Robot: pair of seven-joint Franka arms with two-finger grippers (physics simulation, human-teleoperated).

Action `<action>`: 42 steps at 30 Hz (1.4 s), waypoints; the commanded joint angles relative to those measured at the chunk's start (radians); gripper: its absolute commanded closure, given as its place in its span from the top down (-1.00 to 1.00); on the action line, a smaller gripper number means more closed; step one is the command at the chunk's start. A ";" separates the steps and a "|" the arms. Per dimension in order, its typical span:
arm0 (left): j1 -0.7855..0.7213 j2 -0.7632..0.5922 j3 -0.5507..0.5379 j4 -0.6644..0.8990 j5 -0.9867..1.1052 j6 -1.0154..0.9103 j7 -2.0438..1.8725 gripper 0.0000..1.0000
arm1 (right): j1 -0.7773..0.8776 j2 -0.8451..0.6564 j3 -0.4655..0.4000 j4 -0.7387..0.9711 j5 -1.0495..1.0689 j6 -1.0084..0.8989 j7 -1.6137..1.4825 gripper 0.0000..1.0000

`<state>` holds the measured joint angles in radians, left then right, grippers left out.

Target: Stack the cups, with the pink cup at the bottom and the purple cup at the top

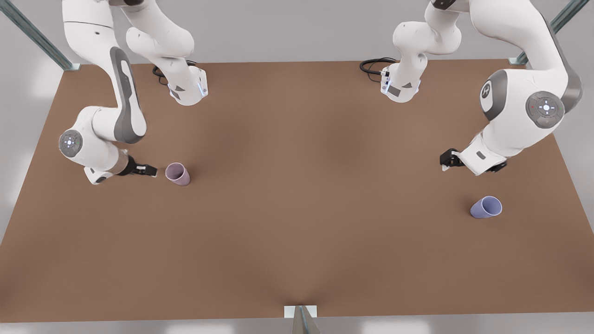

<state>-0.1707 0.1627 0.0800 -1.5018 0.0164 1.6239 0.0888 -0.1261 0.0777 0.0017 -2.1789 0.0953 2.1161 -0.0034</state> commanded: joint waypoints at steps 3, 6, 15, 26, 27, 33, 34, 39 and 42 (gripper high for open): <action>0.000 -0.002 0.001 -0.017 0.002 -0.001 0.002 1.00 | 0.046 0.040 0.001 -0.016 0.021 0.134 -0.076 1.00; 0.000 -0.002 0.001 -0.017 0.016 -0.002 -0.011 1.00 | 0.057 0.014 0.012 -0.016 0.024 0.116 -0.079 1.00; 0.000 0.000 0.001 -0.015 0.017 -0.002 -0.018 1.00 | 0.048 -0.021 0.023 -0.113 0.053 0.077 -0.196 1.00; 0.000 0.005 0.001 -0.021 0.017 -0.009 -0.020 1.00 | 0.054 0.111 0.024 -0.114 0.092 0.110 -0.259 1.00; 0.000 0.005 0.001 -0.021 0.017 -0.009 -0.020 1.00 | 0.054 0.122 0.024 -0.116 0.092 0.111 -0.260 0.90; 0.000 0.005 0.001 -0.021 0.019 -0.009 -0.020 1.00 | 0.053 0.174 0.024 -0.111 0.092 0.131 -0.262 0.15; 0.000 0.005 0.001 -0.021 0.019 -0.009 -0.020 1.00 | 0.054 0.180 0.024 -0.110 0.092 0.136 -0.262 0.10; 0.000 0.005 0.001 -0.021 0.020 -0.009 -0.018 1.00 | 0.054 0.186 0.026 -0.105 0.092 0.145 -0.262 -0.57; 0.000 0.006 0.001 -0.021 0.019 -0.009 -0.018 1.00 | 0.054 0.183 0.026 -0.081 0.092 0.120 -0.260 -0.57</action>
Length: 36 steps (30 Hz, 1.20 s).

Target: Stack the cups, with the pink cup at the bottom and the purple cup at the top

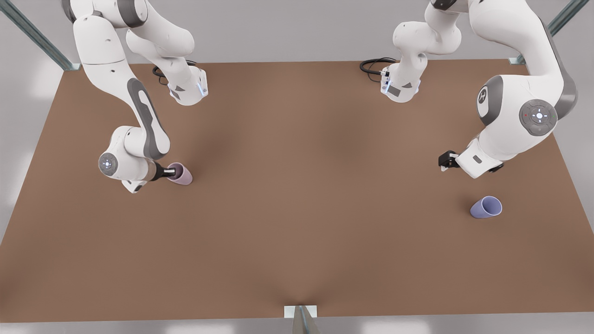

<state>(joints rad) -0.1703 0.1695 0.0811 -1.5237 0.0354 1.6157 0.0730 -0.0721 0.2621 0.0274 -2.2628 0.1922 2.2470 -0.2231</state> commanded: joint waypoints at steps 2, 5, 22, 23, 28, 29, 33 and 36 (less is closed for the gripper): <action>0.000 -0.001 0.000 0.000 0.001 0.000 -0.002 1.00 | 0.000 -0.011 0.000 0.057 -0.004 -0.035 -0.028 -0.57; 0.000 -0.001 0.000 0.000 0.001 0.001 -0.002 1.00 | 0.050 0.002 0.031 0.187 -0.008 -0.098 0.103 -0.57; 0.288 0.194 0.108 -0.001 -0.118 0.236 0.435 1.00 | 0.709 0.804 0.118 1.531 -0.002 -0.287 1.555 -0.57; 0.328 0.220 0.108 -0.001 -0.120 0.266 0.499 1.00 | 0.709 0.807 0.118 1.531 -0.002 -0.265 1.555 -0.57; 0.390 0.321 0.109 -0.004 -0.143 0.343 0.508 1.00 | 0.816 0.816 -0.026 1.526 -0.062 -0.208 1.633 -0.57; 0.390 0.340 0.111 -0.004 -0.146 0.366 0.504 1.00 | 0.825 0.819 -0.029 1.525 -0.072 -0.168 1.633 -0.57; 0.390 0.380 0.111 -0.006 -0.146 0.426 0.501 1.00 | 0.834 0.816 -0.027 1.505 -0.132 -0.141 1.637 -0.57; 0.390 0.421 0.120 -0.006 -0.146 0.441 0.501 1.00 | 0.854 0.819 -0.021 1.484 -0.158 -0.118 1.642 -0.57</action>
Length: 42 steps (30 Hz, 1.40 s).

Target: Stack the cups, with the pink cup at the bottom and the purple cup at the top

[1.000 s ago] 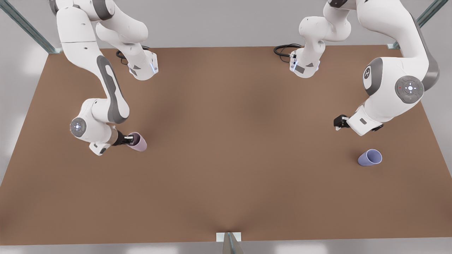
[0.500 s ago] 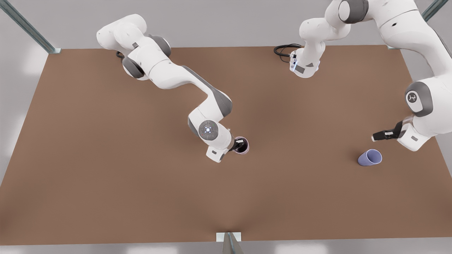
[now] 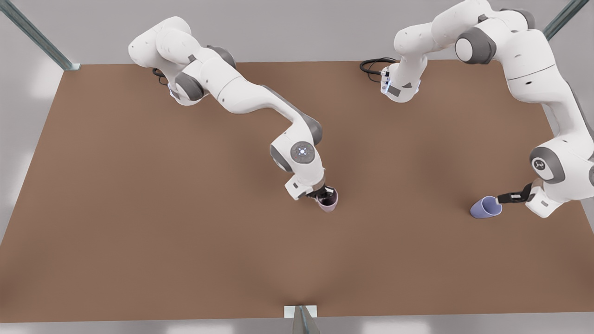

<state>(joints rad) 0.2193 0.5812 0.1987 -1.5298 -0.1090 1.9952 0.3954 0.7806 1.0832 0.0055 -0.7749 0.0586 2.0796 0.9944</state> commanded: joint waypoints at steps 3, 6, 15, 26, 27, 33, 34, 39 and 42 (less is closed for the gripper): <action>0.000 0.028 0.014 0.000 -0.001 0.070 0.180 1.00 | 0.016 -0.002 0.007 -0.037 -0.020 0.079 0.426 -0.40; 0.002 0.066 0.034 0.000 0.000 0.100 0.184 1.00 | 0.034 -0.002 0.007 -0.072 -0.023 0.102 0.426 0.00; 0.014 0.120 0.033 -0.012 -0.001 0.129 0.178 1.00 | 0.055 -0.012 0.005 -0.130 -0.043 0.129 0.424 1.00; 0.012 0.118 0.031 -0.030 -0.014 0.071 0.169 -0.37 | -0.089 -0.411 0.005 -0.293 -0.013 -0.162 0.048 1.00; 0.012 0.118 0.031 -0.030 -0.014 0.071 0.169 -0.36 | -0.155 -0.557 0.005 -0.438 -0.013 -0.245 -0.147 1.00; 0.011 0.089 0.025 -0.030 -0.017 0.024 0.171 -0.57 | -0.602 -0.721 -0.009 -0.475 -0.023 -0.602 -0.741 1.00; 0.009 0.092 0.022 -0.030 -0.017 0.024 0.171 -0.57 | -0.638 -0.721 -0.012 -0.475 -0.029 -0.604 -0.810 1.00; -0.058 0.039 0.019 -0.030 -0.037 -0.002 0.122 -0.57 | -0.643 -0.715 -0.004 -0.472 -0.040 -0.599 -0.810 1.00; -0.238 -0.093 0.021 -0.030 -0.026 -0.127 -0.159 -0.57 | -0.702 -0.733 -0.010 -0.515 -0.034 -0.501 -0.901 1.00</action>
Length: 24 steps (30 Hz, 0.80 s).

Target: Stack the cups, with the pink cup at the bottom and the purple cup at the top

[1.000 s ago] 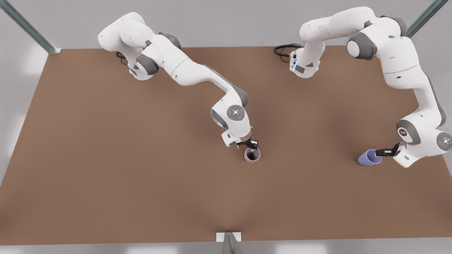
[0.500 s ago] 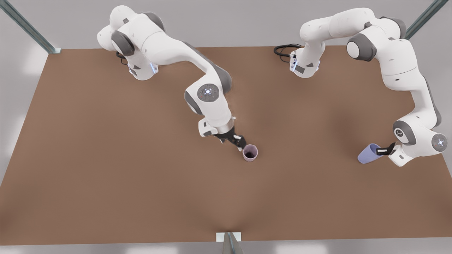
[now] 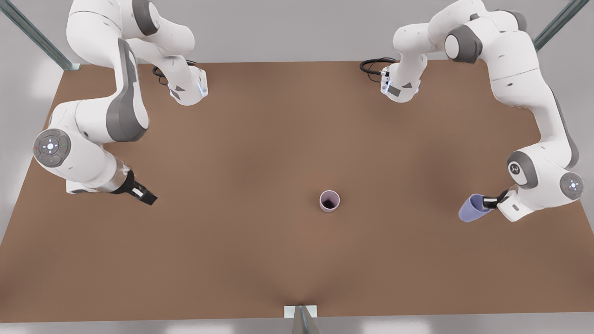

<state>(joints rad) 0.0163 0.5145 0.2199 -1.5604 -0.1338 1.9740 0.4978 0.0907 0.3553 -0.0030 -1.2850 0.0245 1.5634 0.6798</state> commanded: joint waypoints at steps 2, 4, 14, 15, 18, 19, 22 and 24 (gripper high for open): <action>-0.147 -0.079 0.001 0.003 0.000 -0.155 -0.358 -0.57 | -0.078 -0.002 -0.002 -0.034 0.017 0.053 -0.651 1.00; -0.266 -0.120 0.003 0.008 0.000 -0.176 -0.516 -0.57 | -0.097 -0.004 -0.003 0.004 -0.035 -0.016 -0.640 1.00; -0.607 -0.011 -0.094 0.243 0.005 -0.282 -1.231 -0.57 | -0.068 -0.239 0.011 -0.249 -0.037 0.130 -0.568 1.00; -0.618 -0.007 -0.102 0.249 0.000 -0.265 -1.266 -0.57 | -0.068 -0.239 0.011 -0.247 -0.037 0.132 -0.568 1.00; -0.628 0.025 -0.103 0.250 0.000 -0.181 -1.299 -0.57 | -0.068 -0.236 0.011 -0.240 -0.035 0.132 -0.569 1.00; -0.628 0.030 -0.103 0.250 0.000 -0.159 -1.300 -0.57 | -0.068 -0.233 0.011 -0.240 -0.034 0.132 -0.569 1.00; -0.627 0.047 -0.102 0.247 0.005 -0.147 -1.297 -0.57 | -0.068 -0.231 0.011 -0.235 -0.032 0.133 -0.569 1.00; -0.627 0.062 -0.103 0.247 0.000 -0.136 -1.299 -0.57 | -0.068 -0.230 0.011 -0.234 -0.031 0.135 -0.571 1.00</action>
<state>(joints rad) -0.6105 0.5743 0.1167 -1.3134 -0.1288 1.8033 -0.3313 0.0220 0.1264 0.0077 -1.5193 -0.0080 1.6877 0.2562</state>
